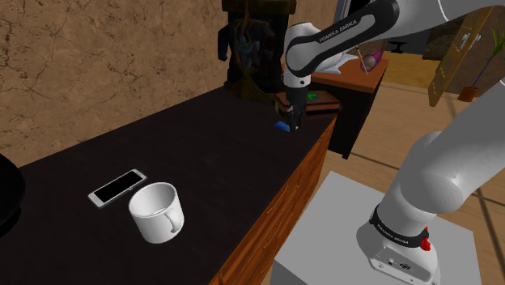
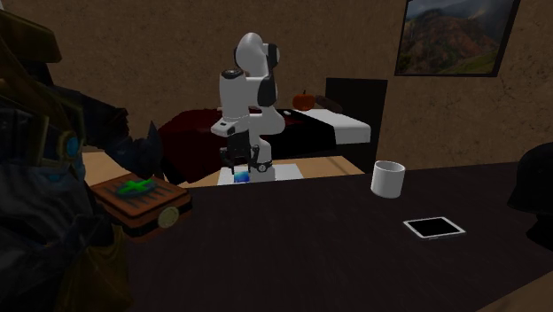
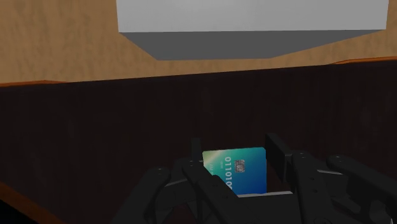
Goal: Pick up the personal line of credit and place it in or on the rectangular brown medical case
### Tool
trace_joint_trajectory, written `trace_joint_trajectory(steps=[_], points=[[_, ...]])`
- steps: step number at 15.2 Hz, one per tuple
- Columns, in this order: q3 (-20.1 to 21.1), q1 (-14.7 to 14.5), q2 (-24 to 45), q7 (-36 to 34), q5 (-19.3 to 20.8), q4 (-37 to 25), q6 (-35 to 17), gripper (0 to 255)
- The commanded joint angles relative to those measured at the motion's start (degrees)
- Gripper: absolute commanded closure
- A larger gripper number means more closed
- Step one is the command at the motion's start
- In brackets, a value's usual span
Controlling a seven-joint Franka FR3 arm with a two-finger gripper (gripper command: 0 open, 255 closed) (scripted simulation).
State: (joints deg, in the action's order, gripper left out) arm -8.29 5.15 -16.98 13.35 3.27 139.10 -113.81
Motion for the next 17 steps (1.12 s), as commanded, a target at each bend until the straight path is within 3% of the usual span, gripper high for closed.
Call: trace_joint_trajectory(steps=[1, 17], points=[[0.0, 0.0, -0.7, 0.0, 0.0, -0.9, 1.6, 255], [0.6, -0.1, -3.9, 0.0, 0.0, -10.5, 14.5, 255]])
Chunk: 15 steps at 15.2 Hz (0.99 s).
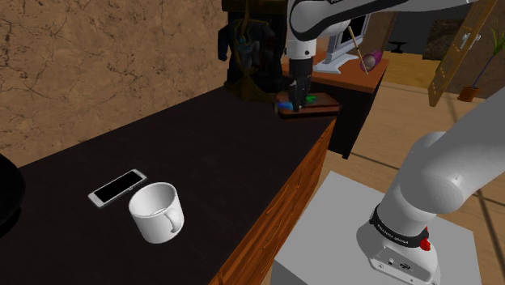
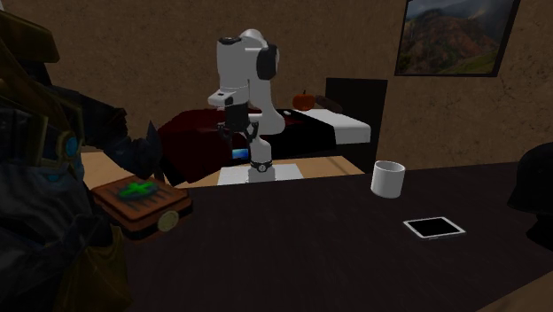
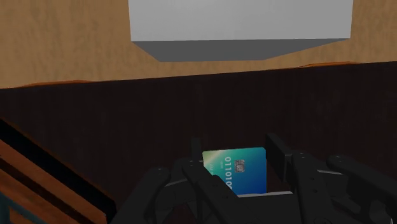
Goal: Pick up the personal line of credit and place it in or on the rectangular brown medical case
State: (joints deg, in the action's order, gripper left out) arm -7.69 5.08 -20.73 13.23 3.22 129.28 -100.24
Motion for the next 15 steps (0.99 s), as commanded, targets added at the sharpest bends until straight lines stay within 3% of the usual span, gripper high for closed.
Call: trace_joint_trajectory(steps=[1, 7, 15], points=[[0.0, 0.0, -0.3, 0.1, 0.0, -1.4, 1.7, 255], [-4.5, 2.5, 5.0, 6.8, 1.6, -7.2, 2.0, 255], [-11.1, 6.3, 16.1, 17.8, 1.3, -19.5, 2.8, 255]])
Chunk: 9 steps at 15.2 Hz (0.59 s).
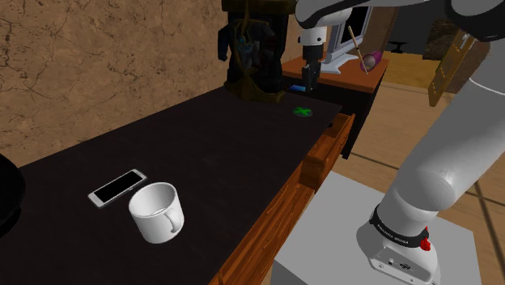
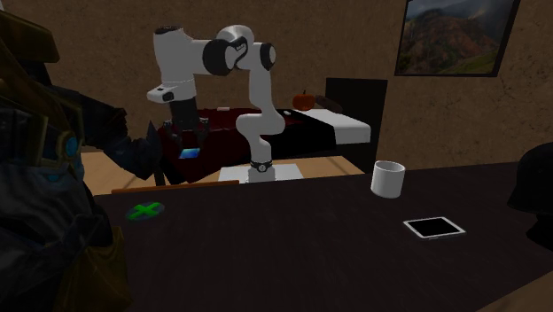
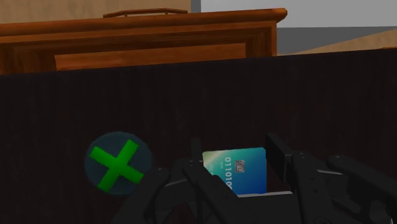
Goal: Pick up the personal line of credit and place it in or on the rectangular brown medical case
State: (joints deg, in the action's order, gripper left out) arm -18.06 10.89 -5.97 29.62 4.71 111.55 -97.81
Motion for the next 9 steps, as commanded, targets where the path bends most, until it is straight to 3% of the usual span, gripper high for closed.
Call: trace_joint_trajectory(steps=[1, 9], points=[[-1.4, 1.0, 3.0, 2.8, -0.5, -3.6, 0.6, 255], [-5.9, 6.9, 18.1, 14.0, -5.1, -21.9, 4.2, 255]])
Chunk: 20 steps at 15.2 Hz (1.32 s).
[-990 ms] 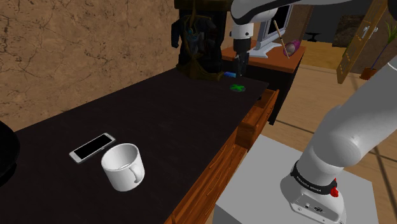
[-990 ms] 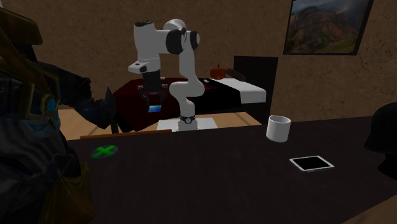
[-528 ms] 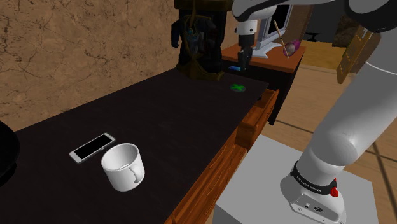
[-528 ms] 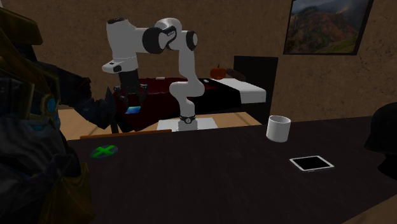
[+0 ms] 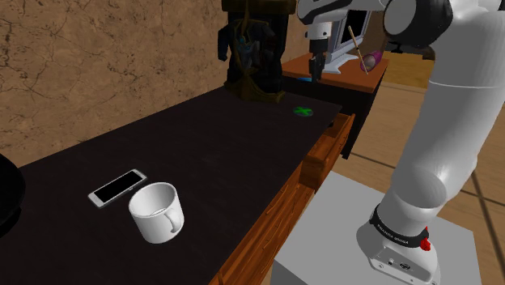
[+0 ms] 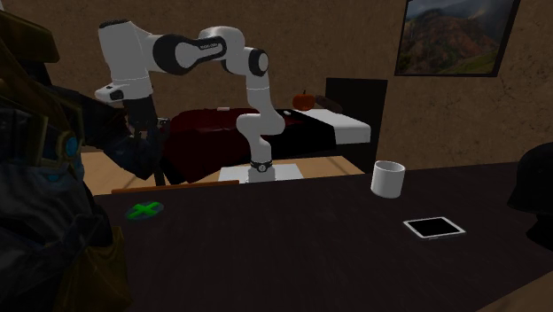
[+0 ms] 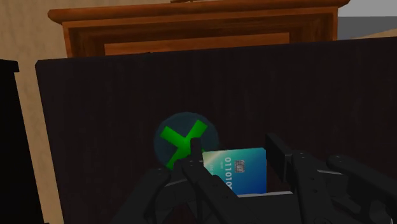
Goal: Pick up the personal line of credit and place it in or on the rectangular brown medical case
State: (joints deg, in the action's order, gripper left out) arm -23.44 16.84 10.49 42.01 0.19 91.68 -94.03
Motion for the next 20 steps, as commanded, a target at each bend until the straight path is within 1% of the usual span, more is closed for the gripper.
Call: trace_joint_trajectory(steps=[1, 3, 18, 20], points=[[-0.9, 2.0, 3.9, 2.9, -1.3, -4.9, 1.2, 255], [-1.3, 4.0, 8.0, 5.2, -2.9, -10.4, 2.8, 255], [-0.9, 3.6, 8.7, 4.8, -3.2, 0.7, -9.0, 255], [-0.9, 3.6, 8.7, 4.8, -3.2, 0.7, -9.0, 255]])
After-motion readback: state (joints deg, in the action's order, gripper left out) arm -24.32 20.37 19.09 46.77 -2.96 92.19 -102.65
